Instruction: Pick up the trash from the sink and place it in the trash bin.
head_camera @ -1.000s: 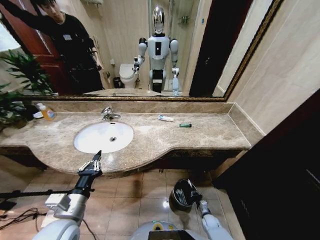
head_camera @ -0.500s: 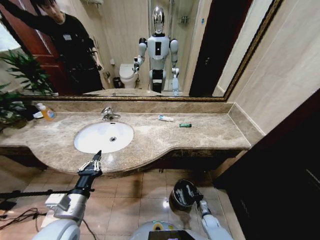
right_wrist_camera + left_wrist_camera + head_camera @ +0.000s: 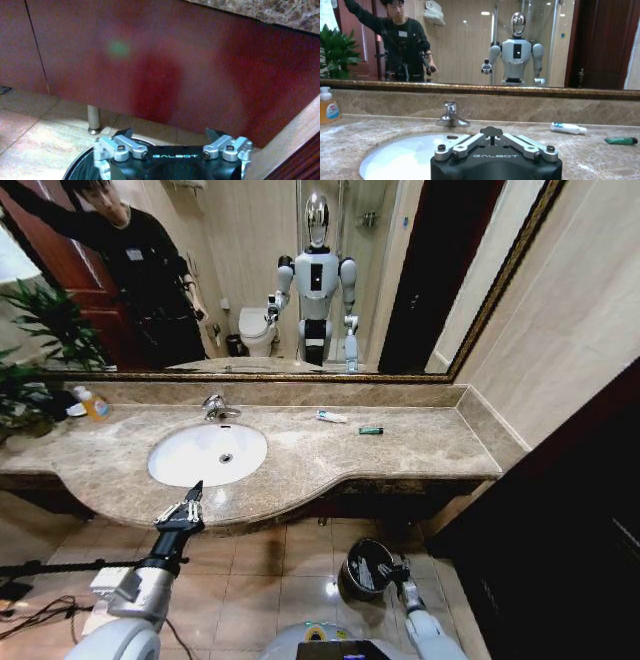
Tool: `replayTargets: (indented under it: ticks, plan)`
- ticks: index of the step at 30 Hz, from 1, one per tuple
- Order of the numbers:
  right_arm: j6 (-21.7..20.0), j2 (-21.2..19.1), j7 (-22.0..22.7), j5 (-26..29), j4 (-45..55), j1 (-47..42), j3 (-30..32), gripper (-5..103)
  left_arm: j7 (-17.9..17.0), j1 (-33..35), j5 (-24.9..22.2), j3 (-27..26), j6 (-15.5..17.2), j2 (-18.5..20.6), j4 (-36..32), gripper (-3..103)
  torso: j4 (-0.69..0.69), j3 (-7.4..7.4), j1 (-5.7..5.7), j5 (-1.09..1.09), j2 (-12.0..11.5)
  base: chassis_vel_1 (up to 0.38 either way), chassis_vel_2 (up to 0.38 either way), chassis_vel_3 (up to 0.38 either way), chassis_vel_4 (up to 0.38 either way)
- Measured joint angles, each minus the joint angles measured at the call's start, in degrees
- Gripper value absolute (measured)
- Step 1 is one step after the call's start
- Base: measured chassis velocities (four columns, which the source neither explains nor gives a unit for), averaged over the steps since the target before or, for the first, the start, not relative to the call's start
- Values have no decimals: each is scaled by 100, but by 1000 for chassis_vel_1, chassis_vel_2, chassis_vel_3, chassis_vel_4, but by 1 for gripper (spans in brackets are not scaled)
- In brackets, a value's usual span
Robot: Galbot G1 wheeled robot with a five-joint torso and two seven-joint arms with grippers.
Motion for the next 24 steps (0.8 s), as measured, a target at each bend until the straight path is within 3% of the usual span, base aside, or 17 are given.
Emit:
replayTargets:
  ticks: [3, 11, 18, 24]
  plan:
    - [17, -43, 25, 28, 69, -43, 1, 100, 0, 0, 0, 0, 0, 0, 0, 0, 0, 0, 0, 1, 0, 0, 0, 0, 0]
    - [-128, -354, 116, 647, 1034, -505, -21, 100, 0, 0, 0, 0, 0, 0, 0, 0, 0, 0, 0, 1, 0, 0, 0, 0, 0]
    - [-277, -938, 110, 1155, 2760, -1242, 81, 100, 0, 0, 0, 0, 0, 0, 0, 0, 0, 0, 0, 1, 0, 0, 0, 0, 0]
    - [-614, -1017, 220, 1355, 3969, -1616, 155, 100, 0, 0, 0, 0, 0, 0, 0, 0, 0, 0, 0, 1, 0, 0, 0, 0, 0]
